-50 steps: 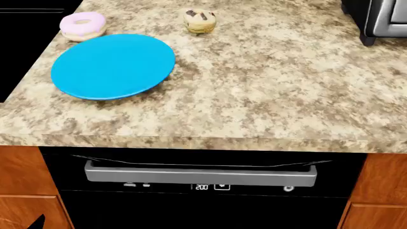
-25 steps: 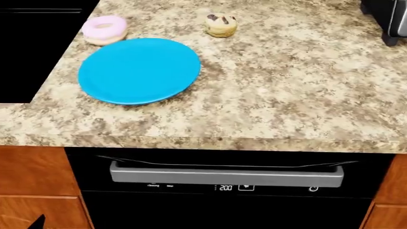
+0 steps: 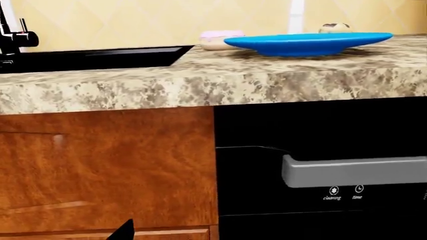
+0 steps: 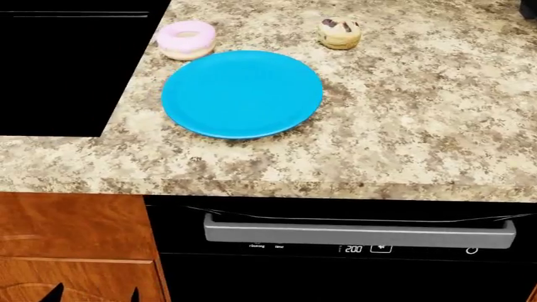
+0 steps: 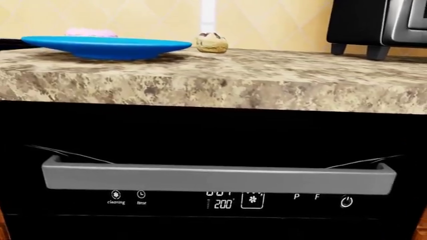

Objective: Place the pastries on the plates.

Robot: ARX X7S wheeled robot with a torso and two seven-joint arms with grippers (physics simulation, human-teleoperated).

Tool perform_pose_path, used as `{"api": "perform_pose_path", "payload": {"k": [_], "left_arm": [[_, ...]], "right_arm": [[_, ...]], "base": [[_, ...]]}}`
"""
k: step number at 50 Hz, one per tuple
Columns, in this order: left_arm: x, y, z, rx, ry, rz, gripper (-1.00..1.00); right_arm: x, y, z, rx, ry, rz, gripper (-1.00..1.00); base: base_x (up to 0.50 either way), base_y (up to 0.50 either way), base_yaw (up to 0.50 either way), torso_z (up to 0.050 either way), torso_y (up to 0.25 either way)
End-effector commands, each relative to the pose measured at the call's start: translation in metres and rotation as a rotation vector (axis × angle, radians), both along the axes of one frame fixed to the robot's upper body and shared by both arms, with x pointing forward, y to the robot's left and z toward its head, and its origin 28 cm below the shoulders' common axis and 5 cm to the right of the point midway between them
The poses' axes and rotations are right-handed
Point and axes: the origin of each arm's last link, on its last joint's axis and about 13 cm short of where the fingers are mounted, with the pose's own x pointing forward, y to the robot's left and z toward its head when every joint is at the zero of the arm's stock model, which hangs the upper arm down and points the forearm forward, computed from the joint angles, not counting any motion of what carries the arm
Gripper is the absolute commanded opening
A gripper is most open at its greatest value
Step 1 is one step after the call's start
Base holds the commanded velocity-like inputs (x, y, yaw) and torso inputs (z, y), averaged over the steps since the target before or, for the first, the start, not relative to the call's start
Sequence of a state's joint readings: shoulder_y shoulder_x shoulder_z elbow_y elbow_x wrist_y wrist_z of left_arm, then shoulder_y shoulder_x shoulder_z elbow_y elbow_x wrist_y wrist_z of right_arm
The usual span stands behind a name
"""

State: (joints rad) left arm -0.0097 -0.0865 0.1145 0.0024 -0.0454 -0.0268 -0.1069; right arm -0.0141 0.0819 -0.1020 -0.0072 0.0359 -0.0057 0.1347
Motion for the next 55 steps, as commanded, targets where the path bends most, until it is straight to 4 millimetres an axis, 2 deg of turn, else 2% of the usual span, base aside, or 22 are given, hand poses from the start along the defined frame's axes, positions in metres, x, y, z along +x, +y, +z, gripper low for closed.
{"api": "perform_pose_path", "payload": {"k": [1,6,10,41,44,47,48,49,51,52,53,55], "left_arm": [[0.000,-0.001,0.001,0.016,-0.008,-0.010,1.00],[0.000,-0.001,0.001,0.007,-0.011,-0.001,1.00],[-0.005,0.000,0.003,0.028,-0.082,-0.023,1.00],[-0.006,0.001,0.004,0.025,-0.082,-0.018,1.00],[-0.001,-0.003,0.007,-0.022,-0.072,-0.010,1.00],[0.004,-0.003,0.021,-0.060,-0.057,0.009,1.00],[0.010,-0.002,0.033,-0.047,-0.071,0.012,1.00],[0.013,-0.002,0.038,-0.050,-0.072,0.008,1.00],[0.026,-0.001,0.066,-0.054,-0.076,0.005,1.00],[0.034,-0.004,0.073,-0.052,-0.082,0.003,1.00],[0.030,0.001,0.076,-0.050,-0.081,0.011,1.00],[0.041,-0.002,0.086,-0.081,-0.080,0.033,1.00]], "right_arm": [[-0.002,-0.001,-0.001,-0.005,0.001,-0.008,1.00],[-0.001,-0.001,-0.001,-0.004,0.002,-0.009,1.00],[0.001,-0.002,0.000,-0.004,0.002,-0.013,1.00],[0.005,-0.001,0.002,-0.013,0.014,-0.021,1.00],[0.003,0.000,0.001,0.005,0.012,-0.020,1.00],[0.005,0.002,0.016,0.022,-0.001,-0.034,1.00],[0.017,0.001,0.031,0.033,-0.022,-0.033,1.00],[0.012,0.002,0.033,0.043,-0.028,-0.034,1.00],[0.026,-0.001,0.061,0.005,-0.081,-0.040,1.00],[0.030,-0.003,0.067,0.008,-0.081,-0.036,1.00],[0.035,-0.004,0.076,-0.009,-0.089,-0.033,1.00],[0.040,-0.006,0.094,-0.029,-0.137,-0.039,1.00]], "base": [[0.00,0.00,0.00,0.000,0.000],[0.00,0.00,0.00,0.000,0.000],[0.00,0.00,0.00,0.006,0.000],[0.00,0.00,0.00,0.050,0.000],[0.00,0.00,0.00,0.044,0.000],[0.00,0.00,0.00,0.000,0.000],[0.00,0.00,0.00,0.000,0.000],[0.00,0.00,0.00,0.000,0.000],[0.00,0.00,0.00,0.000,0.000],[0.00,0.00,0.00,0.000,0.000],[0.00,0.00,0.00,0.000,0.000],[0.00,0.00,0.00,0.000,0.000]]}}
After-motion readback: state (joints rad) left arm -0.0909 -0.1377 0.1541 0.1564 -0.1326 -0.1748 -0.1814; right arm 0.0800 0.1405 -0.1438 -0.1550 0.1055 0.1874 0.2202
